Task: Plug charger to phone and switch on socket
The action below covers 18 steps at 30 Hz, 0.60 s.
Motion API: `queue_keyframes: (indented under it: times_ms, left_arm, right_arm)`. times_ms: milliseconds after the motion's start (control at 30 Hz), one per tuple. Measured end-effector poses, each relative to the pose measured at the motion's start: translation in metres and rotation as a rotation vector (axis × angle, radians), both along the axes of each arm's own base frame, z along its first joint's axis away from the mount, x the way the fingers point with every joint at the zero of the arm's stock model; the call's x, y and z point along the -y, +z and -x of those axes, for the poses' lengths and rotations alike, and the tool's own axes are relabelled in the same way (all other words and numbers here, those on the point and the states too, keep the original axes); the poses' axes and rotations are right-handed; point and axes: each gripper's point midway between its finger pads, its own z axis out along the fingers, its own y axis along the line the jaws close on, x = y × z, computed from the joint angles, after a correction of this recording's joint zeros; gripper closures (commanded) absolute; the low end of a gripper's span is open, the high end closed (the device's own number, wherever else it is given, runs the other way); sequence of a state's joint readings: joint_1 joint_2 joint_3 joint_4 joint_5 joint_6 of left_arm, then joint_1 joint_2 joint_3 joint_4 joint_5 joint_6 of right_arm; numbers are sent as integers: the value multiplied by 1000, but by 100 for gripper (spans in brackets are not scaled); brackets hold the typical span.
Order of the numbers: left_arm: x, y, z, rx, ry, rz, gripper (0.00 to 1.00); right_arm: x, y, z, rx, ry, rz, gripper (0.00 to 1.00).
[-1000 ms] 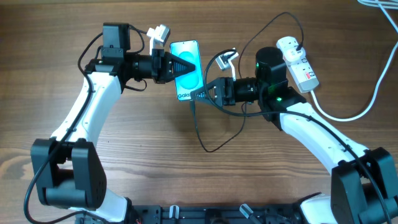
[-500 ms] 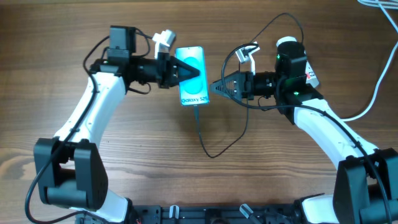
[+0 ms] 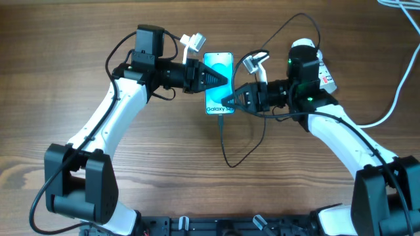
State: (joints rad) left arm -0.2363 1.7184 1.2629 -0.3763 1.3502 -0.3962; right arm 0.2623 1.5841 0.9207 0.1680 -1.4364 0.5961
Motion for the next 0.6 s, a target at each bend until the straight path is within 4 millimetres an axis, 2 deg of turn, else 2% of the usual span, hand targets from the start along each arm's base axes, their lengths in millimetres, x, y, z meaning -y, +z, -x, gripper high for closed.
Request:
queue_keyframes:
  times_ms: [133,467,500,533,567,600]
  left_arm:
    - [0,0,0,-5,1,0,96]
    - [0,2,1,-2,-8,10,96]
    - [1,4,1,29,-18,23,94]
    - [1,5,1,49,-23,28,89]
    - [1,5,1,51,-23,28,74]
    - [1,5,2,53,-24,28,70]
  right_arm:
    - [0,0,0,0,2,0,65]
    - [-1,-3,-3,-14,-20,15,96]
    - [-1,-4,-2,-36,-21,19,96]
    - [0,-3,-2,-39,-21,19,96]
    - [0,-3,-3,-38,-22,19,96]
    - [0,-3,-3,-34,-24,19,96]
